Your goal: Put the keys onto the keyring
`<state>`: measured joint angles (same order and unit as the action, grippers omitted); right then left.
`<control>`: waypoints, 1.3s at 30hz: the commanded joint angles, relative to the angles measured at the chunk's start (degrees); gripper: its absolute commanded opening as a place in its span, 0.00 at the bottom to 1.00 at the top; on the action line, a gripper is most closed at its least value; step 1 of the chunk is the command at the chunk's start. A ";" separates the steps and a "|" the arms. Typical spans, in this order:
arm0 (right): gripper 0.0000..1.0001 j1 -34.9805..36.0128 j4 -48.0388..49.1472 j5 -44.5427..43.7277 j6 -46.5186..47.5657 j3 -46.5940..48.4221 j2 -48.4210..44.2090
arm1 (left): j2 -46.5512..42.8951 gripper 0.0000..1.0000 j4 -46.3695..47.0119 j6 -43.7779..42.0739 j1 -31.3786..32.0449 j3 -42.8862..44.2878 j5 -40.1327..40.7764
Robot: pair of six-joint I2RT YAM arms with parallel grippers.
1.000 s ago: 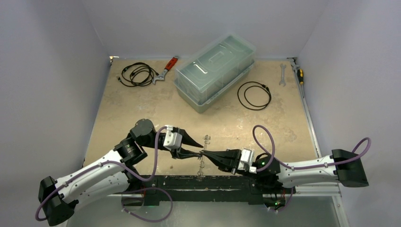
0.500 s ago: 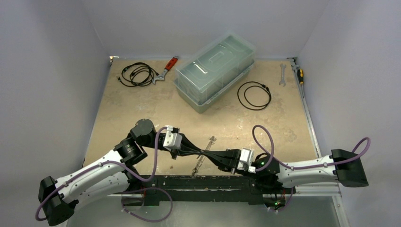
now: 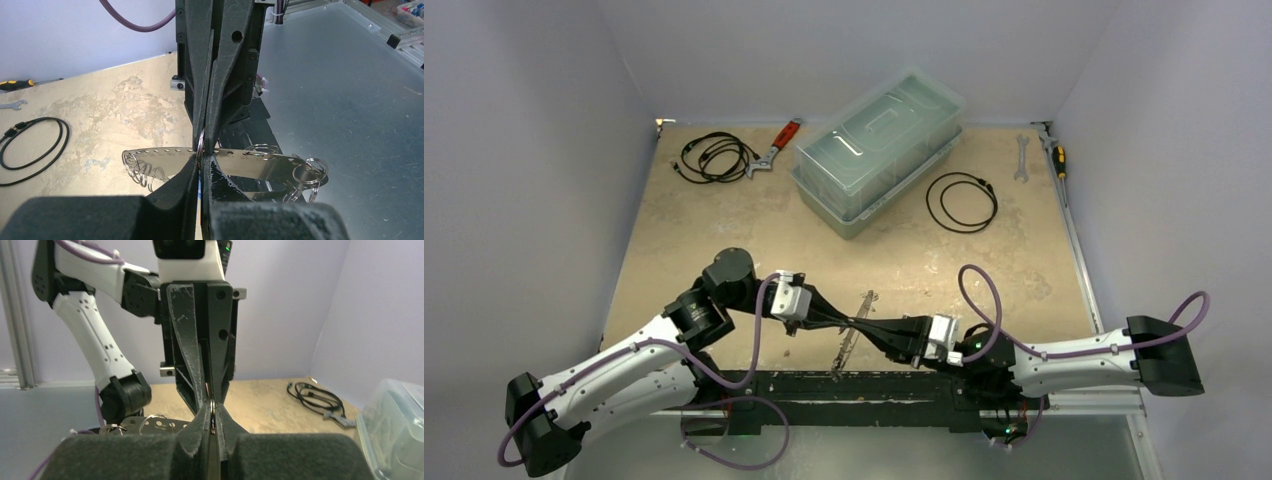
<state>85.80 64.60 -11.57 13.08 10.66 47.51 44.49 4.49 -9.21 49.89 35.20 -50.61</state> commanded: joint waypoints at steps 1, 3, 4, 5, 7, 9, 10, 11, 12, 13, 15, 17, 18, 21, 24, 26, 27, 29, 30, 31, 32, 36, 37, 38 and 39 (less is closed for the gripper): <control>0.10 0.18 -1.64 -4.94 -0.12 3.38 -2.83 | 0.81 0.00 -4.35 -4.23 -0.54 2.88 0.69; 0.12 0.16 -4.83 -6.18 0.05 4.17 -3.77 | 0.98 0.00 -4.40 -4.68 -0.58 3.10 1.15; 0.12 0.16 -6.77 -6.63 0.05 4.69 -4.08 | 0.95 0.00 -5.37 -4.77 -0.66 3.18 1.33; 0.11 0.16 -8.63 -7.03 0.17 5.25 -4.23 | 0.95 0.00 -6.37 -4.94 -0.67 3.27 1.53; 0.10 0.16 -12.25 -7.54 0.36 6.41 -4.54 | 1.05 0.00 -7.12 -5.38 -0.71 3.46 1.94; 0.09 0.16 -14.97 -7.82 0.45 7.09 -4.61 | 1.04 0.00 -7.70 -5.80 -0.76 3.69 2.36; 0.09 0.16 -16.15 -7.88 0.45 7.43 -4.60 | 1.05 0.00 -7.96 -5.96 -0.83 3.81 2.54; 0.09 0.16 -17.40 -8.00 0.39 7.71 -4.50 | 1.12 0.00 -8.19 -6.09 -0.82 3.84 2.73; 0.08 0.16 -18.36 -8.02 0.37 8.02 -4.44 | 1.18 0.00 -8.26 -6.16 -0.82 3.90 2.79; 0.08 0.16 -19.19 -7.96 0.37 8.25 -4.33 | 1.25 0.00 -8.46 -6.19 -0.84 3.98 2.80; 0.07 0.16 -20.58 -7.98 0.32 8.62 -4.14 | 1.39 0.00 -8.78 -6.41 -0.92 4.08 2.88; 0.07 0.16 -22.06 -7.70 0.28 9.02 -4.03 | 1.47 0.00 -9.05 -6.60 -0.93 4.18 2.98; 0.08 0.16 -23.00 -7.65 0.28 9.25 -3.99 | 1.48 0.00 -9.17 -6.67 -0.93 4.25 2.97; 0.11 0.16 -25.58 -7.35 0.20 9.76 -4.06 | 1.51 0.00 -9.41 -6.95 -0.92 4.31 2.85; 0.14 0.16 -28.31 -7.47 0.49 10.21 -4.42 | 1.56 0.00 -9.66 -7.23 -0.93 4.35 2.88; 0.17 0.20 -29.99 -7.67 0.66 10.55 -4.79 | 1.63 0.00 -9.88 -7.48 -0.91 4.39 2.92; 0.19 0.16 -30.88 -7.72 0.79 10.77 -4.97 | 1.65 0.00 -10.01 -7.46 -0.93 4.44 2.93; 0.21 0.16 -32.33 -7.88 0.89 11.14 -5.34 | 1.65 0.00 -9.98 -7.53 -0.93 4.46 2.93; 0.22 0.18 -32.87 -7.99 0.89 11.26 -5.52 | 1.70 0.00 -10.02 -7.55 -0.98 4.44 2.98; 0.23 0.16 -33.43 -8.09 0.97 11.39 -5.68 | 1.68 0.00 -10.03 -7.55 -0.98 4.44 2.94; 0.23 0.16 -33.74 -8.25 0.90 11.48 -5.79 | 1.66 0.00 -10.11 -7.57 -0.94 4.44 2.89; 0.21 0.20 -33.86 -8.21 0.73 11.48 -5.93 | 1.94 0.00 -10.24 -7.66 -0.92 4.47 2.91; 0.22 0.16 -33.76 -8.06 0.72 11.54 -5.75 | 2.11 0.00 -10.35 -7.81 -0.97 4.44 2.89; 0.22 0.16 -33.74 -7.91 0.72 11.69 -5.57 | 2.29 0.00 -10.58 -7.83 -0.94 4.56 2.93; 0.23 0.16 -33.75 -7.74 0.72 11.93 -5.33 | 2.48 0.00 -10.65 -7.91 -0.98 4.58 2.97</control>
<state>85.86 30.87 -18.57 13.37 19.73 42.24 46.52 -7.46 -15.73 49.15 36.88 -46.70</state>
